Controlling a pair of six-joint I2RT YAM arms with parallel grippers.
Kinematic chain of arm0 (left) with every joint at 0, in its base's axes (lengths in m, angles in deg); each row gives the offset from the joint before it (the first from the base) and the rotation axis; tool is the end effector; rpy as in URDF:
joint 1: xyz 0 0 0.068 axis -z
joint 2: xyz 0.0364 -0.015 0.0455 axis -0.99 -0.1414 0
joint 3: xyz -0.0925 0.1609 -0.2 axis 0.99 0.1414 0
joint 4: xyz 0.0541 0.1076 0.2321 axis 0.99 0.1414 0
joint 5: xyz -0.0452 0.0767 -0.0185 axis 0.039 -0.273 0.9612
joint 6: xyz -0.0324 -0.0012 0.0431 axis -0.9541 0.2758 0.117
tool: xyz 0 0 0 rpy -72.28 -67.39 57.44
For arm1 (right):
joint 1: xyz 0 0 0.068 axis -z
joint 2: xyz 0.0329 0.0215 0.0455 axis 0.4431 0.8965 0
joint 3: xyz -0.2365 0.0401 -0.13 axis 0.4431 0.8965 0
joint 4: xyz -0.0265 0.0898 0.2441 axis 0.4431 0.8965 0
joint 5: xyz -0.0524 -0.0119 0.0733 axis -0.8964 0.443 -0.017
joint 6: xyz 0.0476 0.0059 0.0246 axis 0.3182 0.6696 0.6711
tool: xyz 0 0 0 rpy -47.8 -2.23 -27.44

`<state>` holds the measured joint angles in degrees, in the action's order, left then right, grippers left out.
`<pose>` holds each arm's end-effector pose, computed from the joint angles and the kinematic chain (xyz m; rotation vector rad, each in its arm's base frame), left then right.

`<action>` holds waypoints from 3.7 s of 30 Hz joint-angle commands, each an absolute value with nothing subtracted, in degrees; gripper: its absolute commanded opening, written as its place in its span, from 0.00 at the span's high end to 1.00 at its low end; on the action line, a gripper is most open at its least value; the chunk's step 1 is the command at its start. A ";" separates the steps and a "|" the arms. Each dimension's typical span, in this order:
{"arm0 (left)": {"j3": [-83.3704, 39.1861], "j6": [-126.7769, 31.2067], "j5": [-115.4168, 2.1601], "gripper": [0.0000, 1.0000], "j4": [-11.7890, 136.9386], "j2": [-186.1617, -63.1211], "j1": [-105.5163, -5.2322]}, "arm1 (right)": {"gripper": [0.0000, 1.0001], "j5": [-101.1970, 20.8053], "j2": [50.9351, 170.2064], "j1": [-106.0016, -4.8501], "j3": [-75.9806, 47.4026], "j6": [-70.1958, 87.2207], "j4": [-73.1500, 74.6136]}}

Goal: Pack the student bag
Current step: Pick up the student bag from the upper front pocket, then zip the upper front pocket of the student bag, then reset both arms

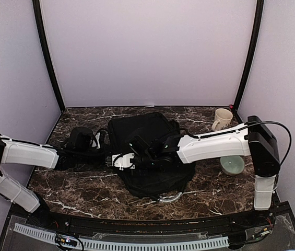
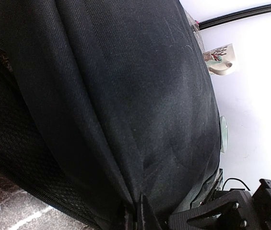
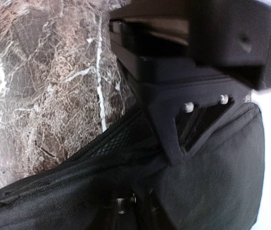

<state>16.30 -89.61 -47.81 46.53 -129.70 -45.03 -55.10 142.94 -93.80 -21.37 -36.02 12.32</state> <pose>0.2201 -0.1780 0.1851 -0.1279 2.3009 -1.2102 0.1751 0.4105 0.2076 -1.7998 1.4563 0.1171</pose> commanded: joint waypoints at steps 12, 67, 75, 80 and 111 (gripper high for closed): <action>17.26 -89.22 -48.17 1.00 43.83 -127.70 -45.65 | 1.00 -48.43 140.62 -91.92 -22.49 -30.32 14.58; 19.45 -89.62 -49.66 1.00 46.81 -128.26 -48.12 | 1.00 -28.34 117.81 -52.35 5.03 -13.30 18.73; 19.80 -89.57 -49.61 1.00 46.57 -128.03 -48.12 | 1.00 -28.39 116.99 -51.17 4.96 -13.65 19.16; 19.63 -89.24 -48.97 0.99 46.34 -127.71 -48.10 | 1.00 -28.76 116.46 -51.17 4.78 -14.16 20.11; -7.44 -49.46 -76.41 0.27 87.70 -111.75 -48.48 | 0.00 -49.50 94.47 -47.39 2.04 -6.60 18.47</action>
